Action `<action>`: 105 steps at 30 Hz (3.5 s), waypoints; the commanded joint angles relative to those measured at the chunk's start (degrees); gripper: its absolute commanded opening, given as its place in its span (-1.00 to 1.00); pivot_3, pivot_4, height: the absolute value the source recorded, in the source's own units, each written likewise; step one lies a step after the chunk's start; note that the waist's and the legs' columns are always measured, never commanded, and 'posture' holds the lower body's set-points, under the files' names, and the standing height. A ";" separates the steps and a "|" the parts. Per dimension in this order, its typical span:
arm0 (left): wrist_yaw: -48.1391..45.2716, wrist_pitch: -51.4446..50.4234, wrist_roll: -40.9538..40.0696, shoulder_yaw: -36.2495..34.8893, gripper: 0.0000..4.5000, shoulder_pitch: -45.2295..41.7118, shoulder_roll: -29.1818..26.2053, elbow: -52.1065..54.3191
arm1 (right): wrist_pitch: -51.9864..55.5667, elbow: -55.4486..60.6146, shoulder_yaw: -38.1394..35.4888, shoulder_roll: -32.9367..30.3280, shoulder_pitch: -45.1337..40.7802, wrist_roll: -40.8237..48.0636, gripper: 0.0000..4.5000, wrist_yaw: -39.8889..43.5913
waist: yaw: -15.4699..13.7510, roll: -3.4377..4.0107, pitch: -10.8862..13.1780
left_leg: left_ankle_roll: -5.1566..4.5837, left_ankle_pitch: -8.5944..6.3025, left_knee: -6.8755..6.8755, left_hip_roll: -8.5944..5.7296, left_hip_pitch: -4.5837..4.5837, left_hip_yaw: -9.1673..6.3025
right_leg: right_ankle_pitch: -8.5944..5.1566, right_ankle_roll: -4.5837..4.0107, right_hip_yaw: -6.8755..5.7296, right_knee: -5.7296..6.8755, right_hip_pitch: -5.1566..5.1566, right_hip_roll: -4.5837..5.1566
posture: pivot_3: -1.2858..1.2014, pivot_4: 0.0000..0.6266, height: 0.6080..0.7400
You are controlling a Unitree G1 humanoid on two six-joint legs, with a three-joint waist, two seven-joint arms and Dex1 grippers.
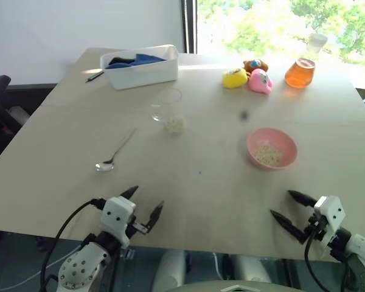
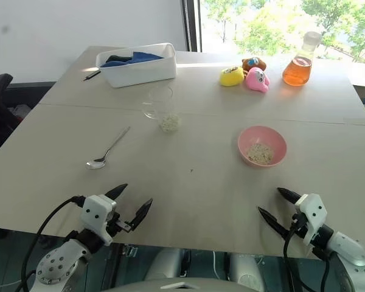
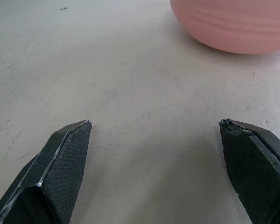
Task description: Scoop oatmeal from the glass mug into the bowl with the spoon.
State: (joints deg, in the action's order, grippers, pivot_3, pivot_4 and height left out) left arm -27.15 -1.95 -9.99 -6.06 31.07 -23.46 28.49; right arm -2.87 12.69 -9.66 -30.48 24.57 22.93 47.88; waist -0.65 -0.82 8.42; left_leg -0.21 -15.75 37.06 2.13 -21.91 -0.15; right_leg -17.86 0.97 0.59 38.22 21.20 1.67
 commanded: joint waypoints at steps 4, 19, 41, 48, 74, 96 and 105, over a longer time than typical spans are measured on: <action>0.29 2.03 1.12 0.30 1.00 0.01 0.66 -0.85 | -0.71 1.54 -0.13 0.55 -2.20 -0.40 0.97 -1.00 | 0.09 -0.01 0.01 | 0.00 0.00 0.11 0.00 0.03 0.05 | 0.00 0.00 0.08 0.17 0.00 -0.01 | 0.03 -0.52 1.00; 0.06 2.13 1.79 0.11 1.00 -0.24 1.29 -0.61 | -1.34 0.78 0.62 2.16 -2.64 -1.28 0.97 -1.20 | 0.01 -0.07 0.04 | 0.00 0.00 0.33 0.00 0.13 0.06 | -0.01 -0.02 0.16 0.63 0.03 -0.07 | 0.03 -0.52 1.00; 10.00 -29.82 1.47 -11.00 1.00 -27.29 -7.90 -6.91 | 26.76 26.93 7.24 -5.28 -18.26 17.14 0.97 -4.76 | 0.21 -0.14 0.09 | 0.00 0.03 0.51 0.08 0.14 -0.14 | 0.05 0.01 0.09 0.84 0.03 -0.56 | 0.03 -0.52 1.00; 8.50 -44.62 1.59 -11.64 1.00 -36.58 -16.08 -12.13 | 32.06 27.74 8.63 -2.92 -27.93 20.35 0.97 -9.64 | 0.05 -0.30 0.17 | 0.02 0.03 0.51 0.06 -0.19 -0.17 | 0.06 0.03 0.05 0.81 0.31 -0.48 | 0.03 -0.52 1.00; -12.74 -50.63 -2.73 -2.45 0.11 -49.70 -23.63 -34.35 | 33.24 30.13 9.34 -2.81 -26.43 19.10 1.00 -11.09 | 0.33 -0.28 0.19 | 0.00 0.02 0.85 -0.06 -0.16 -0.09 | 0.04 0.04 0.04 1.33 0.35 -0.13 | 0.03 -0.52 1.00; -3.85 -15.43 -9.67 -18.54 -0.97 -31.37 -6.21 -24.59 | 32.91 26.53 8.99 -2.52 -27.91 16.60 1.00 -10.22 | 1.98 0.16 -0.10 | 0.02 0.02 0.94 0.06 -0.02 0.08 | 0.05 0.03 0.31 1.55 0.37 0.04 | 0.03 -0.52 1.00; -6.30 -12.46 -11.11 -6.13 -0.97 -13.58 1.45 2.41 | 48.16 21.62 12.66 -6.31 -35.52 17.90 1.00 -14.08 | 0.82 -0.26 0.21 | -0.08 -0.03 0.95 -0.04 -0.27 -0.01 | 0.09 0.09 0.07 1.21 0.41 0.33 | 0.03 -0.52 1.00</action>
State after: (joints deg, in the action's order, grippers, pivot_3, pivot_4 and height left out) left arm -32.35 -14.93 -20.88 -15.70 18.25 -22.09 25.71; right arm 43.00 34.13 2.11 -37.51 -9.95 39.74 34.99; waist 0.18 -1.07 8.62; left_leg -0.29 -15.78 38.01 2.09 -22.12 -0.16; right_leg -17.77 1.05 0.66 39.43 21.55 1.99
